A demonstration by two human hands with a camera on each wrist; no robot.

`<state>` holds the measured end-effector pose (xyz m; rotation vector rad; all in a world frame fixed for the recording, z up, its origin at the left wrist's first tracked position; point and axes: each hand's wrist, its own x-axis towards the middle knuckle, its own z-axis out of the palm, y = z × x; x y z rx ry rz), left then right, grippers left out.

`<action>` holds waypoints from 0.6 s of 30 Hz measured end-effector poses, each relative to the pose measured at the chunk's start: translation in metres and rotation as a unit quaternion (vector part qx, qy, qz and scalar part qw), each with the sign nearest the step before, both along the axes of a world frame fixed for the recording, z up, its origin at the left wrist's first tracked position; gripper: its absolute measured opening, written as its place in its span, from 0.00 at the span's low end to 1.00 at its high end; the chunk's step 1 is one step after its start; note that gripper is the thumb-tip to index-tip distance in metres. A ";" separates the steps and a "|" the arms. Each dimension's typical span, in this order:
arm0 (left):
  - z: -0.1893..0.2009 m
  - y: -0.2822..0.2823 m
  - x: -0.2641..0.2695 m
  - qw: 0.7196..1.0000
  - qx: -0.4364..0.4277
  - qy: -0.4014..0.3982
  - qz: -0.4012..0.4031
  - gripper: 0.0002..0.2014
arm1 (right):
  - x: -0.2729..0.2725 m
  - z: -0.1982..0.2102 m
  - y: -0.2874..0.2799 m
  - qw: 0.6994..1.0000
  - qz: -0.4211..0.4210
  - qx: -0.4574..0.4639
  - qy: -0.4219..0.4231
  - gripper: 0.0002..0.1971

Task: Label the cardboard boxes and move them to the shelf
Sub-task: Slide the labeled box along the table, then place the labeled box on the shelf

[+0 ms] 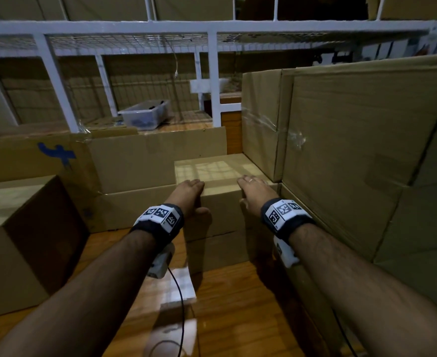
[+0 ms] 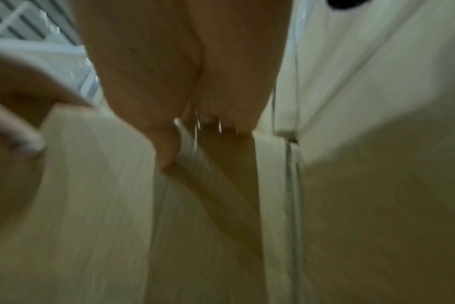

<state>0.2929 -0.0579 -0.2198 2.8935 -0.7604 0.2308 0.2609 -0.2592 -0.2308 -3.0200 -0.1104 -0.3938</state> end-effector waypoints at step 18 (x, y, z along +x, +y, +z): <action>-0.020 0.103 -0.110 0.979 -0.113 -0.082 0.145 0.48 | -0.068 0.001 0.109 0.976 0.201 0.078 -0.031 0.36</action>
